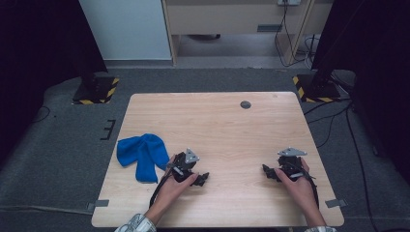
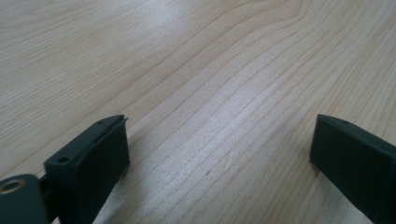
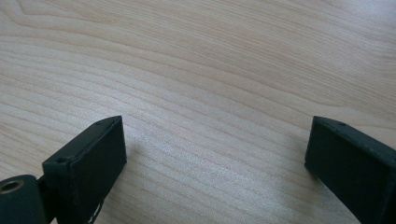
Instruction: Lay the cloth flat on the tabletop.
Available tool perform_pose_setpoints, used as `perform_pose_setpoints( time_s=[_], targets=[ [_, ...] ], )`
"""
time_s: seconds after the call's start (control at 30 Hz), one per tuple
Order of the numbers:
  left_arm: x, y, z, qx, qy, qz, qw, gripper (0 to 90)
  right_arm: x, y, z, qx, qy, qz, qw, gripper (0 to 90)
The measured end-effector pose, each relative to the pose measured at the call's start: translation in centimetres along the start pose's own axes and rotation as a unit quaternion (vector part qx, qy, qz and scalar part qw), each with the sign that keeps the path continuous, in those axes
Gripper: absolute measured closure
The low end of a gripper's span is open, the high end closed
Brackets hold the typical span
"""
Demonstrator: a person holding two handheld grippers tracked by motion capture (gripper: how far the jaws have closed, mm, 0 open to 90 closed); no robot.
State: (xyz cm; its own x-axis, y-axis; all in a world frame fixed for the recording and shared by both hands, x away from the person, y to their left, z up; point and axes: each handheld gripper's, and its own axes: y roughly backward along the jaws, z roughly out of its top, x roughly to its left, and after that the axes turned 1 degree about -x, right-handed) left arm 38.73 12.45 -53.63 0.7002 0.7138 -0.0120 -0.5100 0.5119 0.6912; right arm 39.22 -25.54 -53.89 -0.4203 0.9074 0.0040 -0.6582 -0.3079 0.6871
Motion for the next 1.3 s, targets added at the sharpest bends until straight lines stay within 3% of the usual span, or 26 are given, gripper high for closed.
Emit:
perform_pose_setpoints(
  time_s=[0.13,0.17,0.33,0.37,0.5,0.57,0.6,0.67,0.77,0.83,0.97,1.1,1.17,1.3],
  targets=[
    [0.5,0.7,0.3,-0.019,0.013,-0.007,0.9997,7.2,0.0,0.0,0.0,0.000,0.000,0.000,1.0000,5.4],
    [0.7,1.5,0.6,-0.033,0.012,0.001,0.9994,7.3,0.0,0.0,0.0,0.000,0.000,0.000,1.0000,5.4],
    [1.6,2.9,0.7,-0.044,0.012,0.019,0.9988,7.2,0.0,0.0,0.0,0.000,0.000,0.000,1.0000,5.4],
    [2.1,3.5,0.7,-0.042,0.006,0.031,0.9986,7.2,0.0,0.0,0.0,0.000,0.000,0.000,1.0000,5.4],
    [3.4,4.5,0.5,-0.046,0.012,0.042,0.9980,7.1,0.0,0.0,0.0,0.000,0.000,-0.001,1.0000,5.5],
    [4.9,5.6,0.1,-0.048,0.020,0.063,0.9966,7.1,0.0,0.0,0.0,0.000,0.000,-0.001,1.0000,5.4],
    [4.9,5.6,0.1,-0.048,0.020,0.063,0.9966,7.1,0.0,0.0,0.0,0.000,0.000,-0.001,1.0000,5.4],
    [6.1,6.9,0.0,-0.071,0.039,0.064,0.9946,7.1,0.0,0.0,0.0,0.000,0.000,-0.001,1.0000,5.4],
    [6.6,7.7,0.0,-0.079,0.042,0.073,0.9934,6.8,0.0,0.0,0.0,0.000,0.000,-0.001,1.0000,5.3],
    [7.6,8.5,-0.2,-0.080,0.050,0.089,0.9916,6.6,0.1,0.0,0.0,0.000,-0.001,-0.002,1.0000,5.0],
    [9.0,9.2,-0.8,-0.086,0.062,0.092,0.9901,6.6,0.1,0.0,0.0,0.001,-0.002,-0.002,1.0000,5.0],
    [10.7,10.5,-1.5,-0.101,0.082,0.103,0.9861,6.8,0.1,0.0,0.0,0.002,-0.002,-0.003,1.0000,4.9],
    [11.7,11.4,-1.9,-0.109,0.099,0.112,0.9827,6.8,0.1,0.0,0.0,0.002,-0.002,-0.003,1.0000,4.9],
    [12.7,12.3,-2.4,-0.111,0.111,0.122,0.9801,7.0,0.1,0.0,0.0,0.002,-0.002,-0.003,1.0000,4.9]
  ],
)
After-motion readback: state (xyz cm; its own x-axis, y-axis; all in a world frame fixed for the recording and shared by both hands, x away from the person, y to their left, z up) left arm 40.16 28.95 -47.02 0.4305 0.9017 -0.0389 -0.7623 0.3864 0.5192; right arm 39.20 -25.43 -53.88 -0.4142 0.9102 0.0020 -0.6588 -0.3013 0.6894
